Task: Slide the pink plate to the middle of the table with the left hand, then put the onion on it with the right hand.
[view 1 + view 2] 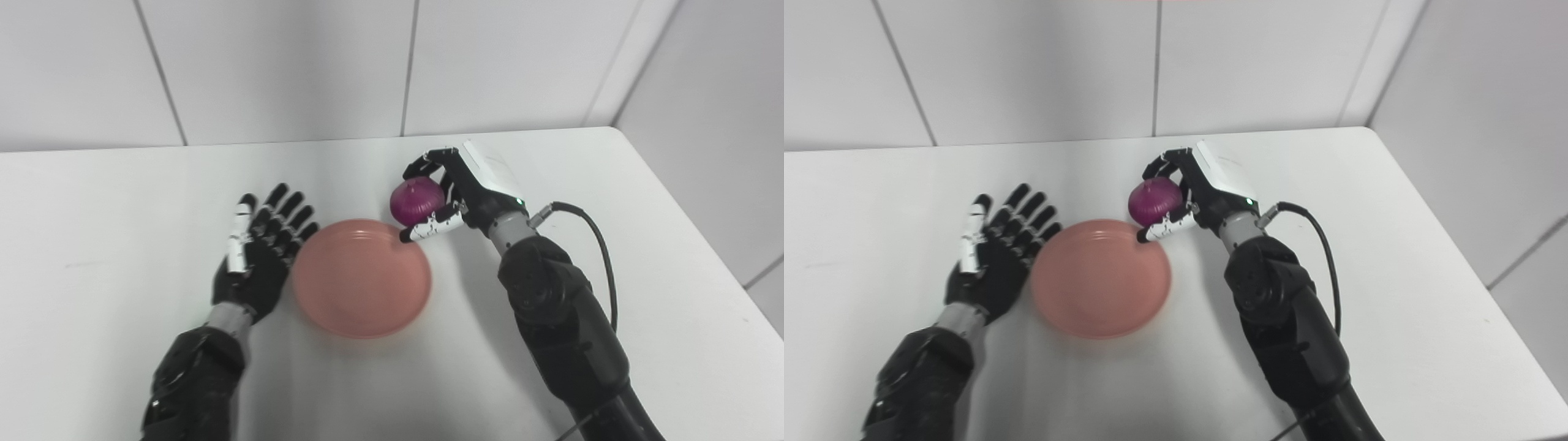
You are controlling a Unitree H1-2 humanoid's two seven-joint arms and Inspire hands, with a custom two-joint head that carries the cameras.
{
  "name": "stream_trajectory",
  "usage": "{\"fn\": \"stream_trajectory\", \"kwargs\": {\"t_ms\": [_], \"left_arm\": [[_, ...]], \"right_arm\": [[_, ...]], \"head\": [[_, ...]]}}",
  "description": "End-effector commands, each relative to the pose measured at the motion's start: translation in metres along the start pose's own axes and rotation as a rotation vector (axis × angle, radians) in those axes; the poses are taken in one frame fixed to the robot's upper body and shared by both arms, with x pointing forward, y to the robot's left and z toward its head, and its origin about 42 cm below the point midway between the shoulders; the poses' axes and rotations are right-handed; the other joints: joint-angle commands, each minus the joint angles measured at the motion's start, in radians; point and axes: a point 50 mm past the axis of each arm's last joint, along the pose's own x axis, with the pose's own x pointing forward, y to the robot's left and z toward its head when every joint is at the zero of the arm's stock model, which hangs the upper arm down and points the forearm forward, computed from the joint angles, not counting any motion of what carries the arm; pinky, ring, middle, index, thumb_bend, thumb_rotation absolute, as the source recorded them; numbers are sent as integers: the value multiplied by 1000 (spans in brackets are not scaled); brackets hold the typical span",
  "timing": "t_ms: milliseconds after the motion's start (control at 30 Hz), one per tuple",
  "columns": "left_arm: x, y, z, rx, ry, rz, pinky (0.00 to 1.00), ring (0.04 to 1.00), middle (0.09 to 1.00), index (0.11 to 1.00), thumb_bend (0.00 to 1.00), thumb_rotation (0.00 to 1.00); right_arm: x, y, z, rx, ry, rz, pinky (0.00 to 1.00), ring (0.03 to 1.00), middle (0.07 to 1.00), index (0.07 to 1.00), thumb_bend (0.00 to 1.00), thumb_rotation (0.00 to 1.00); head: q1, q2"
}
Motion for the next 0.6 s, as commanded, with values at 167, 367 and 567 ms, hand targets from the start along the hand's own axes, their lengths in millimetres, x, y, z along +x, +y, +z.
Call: {"fn": "stream_trajectory", "kwargs": {"t_ms": [167,367,567], "left_arm": [[1,-5,-18,-1,45,47,930,933,938,932,410,1000],[2,-8,-18,13,45,50,936,933,936,929,416,1000],[3,-9,-18,21,42,58,925,927,930,923,418,1000]], "right_arm": [[10,-5,25,-34,-92,-25,251,347,459,488,518,136],[9,11,24,-29,-106,14,250,342,455,488,517,136],[6,30,22,-65,-103,49,197,297,423,488,518,138]], "head": [[33,-4],[46,0],[44,1]]}}
